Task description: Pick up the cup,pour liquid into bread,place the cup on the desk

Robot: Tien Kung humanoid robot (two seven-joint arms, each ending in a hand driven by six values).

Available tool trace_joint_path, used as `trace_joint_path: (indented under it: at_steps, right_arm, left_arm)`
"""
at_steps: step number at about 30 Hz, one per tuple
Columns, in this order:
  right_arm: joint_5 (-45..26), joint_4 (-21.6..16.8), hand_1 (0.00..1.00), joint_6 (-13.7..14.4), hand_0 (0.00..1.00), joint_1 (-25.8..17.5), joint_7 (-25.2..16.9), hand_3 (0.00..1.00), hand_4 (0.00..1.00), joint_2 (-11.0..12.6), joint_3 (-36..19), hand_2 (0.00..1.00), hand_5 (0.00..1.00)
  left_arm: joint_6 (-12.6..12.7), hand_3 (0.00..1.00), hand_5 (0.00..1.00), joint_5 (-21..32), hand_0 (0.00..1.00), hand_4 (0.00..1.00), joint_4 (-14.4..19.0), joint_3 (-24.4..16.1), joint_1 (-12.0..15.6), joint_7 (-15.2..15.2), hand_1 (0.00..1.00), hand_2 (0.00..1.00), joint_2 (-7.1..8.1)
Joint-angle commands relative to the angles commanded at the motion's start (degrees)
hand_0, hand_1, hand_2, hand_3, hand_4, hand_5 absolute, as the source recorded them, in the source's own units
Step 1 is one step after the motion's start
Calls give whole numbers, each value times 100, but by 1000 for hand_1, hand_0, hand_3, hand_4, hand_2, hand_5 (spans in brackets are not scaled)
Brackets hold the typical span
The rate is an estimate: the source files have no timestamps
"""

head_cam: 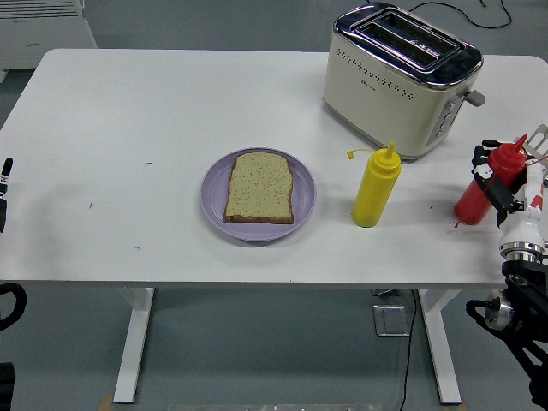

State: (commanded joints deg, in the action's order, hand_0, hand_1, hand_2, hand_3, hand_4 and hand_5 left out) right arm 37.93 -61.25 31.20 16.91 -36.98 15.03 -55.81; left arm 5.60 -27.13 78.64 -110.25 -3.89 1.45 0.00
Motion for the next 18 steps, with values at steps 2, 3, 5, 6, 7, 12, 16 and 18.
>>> trace_joint_path:
  at_steps: [2, 3, 5, 6, 7, 12, 16, 18]
  right_arm:
    - [-7, -13, 578, 15, 602, -17, 0, 580, 701, 2, 9, 567, 238]
    - [0, -39, 578, 33, 602, -33, 0, 580, 701, 8, 9, 567, 238]
    - [41, -77, 578, 53, 602, -63, 0, 580, 701, 15, -12, 567, 238]
    - [69, -96, 691, 58, 751, -80, 0, 800, 733, 19, -26, 727, 239]
    - [91, -107, 691, 58, 751, -90, 0, 800, 733, 22, -33, 727, 239]
    - [238, -184, 772, -4, 848, -179, 0, 921, 752, 57, -112, 874, 244]
    - [513, -301, 772, -213, 848, -323, 90, 921, 752, 130, -242, 874, 244]
    - [632, -343, 856, -307, 926, -385, 145, 998, 777, 176, -282, 935, 246]
  left_arm:
    - [0, 653, 938, 1, 777, 518, 1, -3, -3, -1, 725, 718, 0]
    - [0, 653, 938, 1, 777, 518, 1, -4, -4, -1, 725, 718, 0]
    - [-1, 653, 938, 1, 777, 518, 3, -6, -7, -1, 725, 718, 0]
    - [-1, 653, 940, 1, 776, 517, 4, -7, -9, -1, 725, 719, 0]
    - [0, 653, 940, 1, 776, 517, 4, -8, -10, -1, 725, 719, 0]
    - [3, 654, 941, 2, 777, 518, 6, -13, -14, -6, 725, 719, 0]
    - [2, 654, 941, 2, 777, 518, 4, -11, -17, -6, 725, 719, 0]
    - [1, 653, 940, 1, 777, 517, 4, -8, -18, -5, 725, 719, 0]
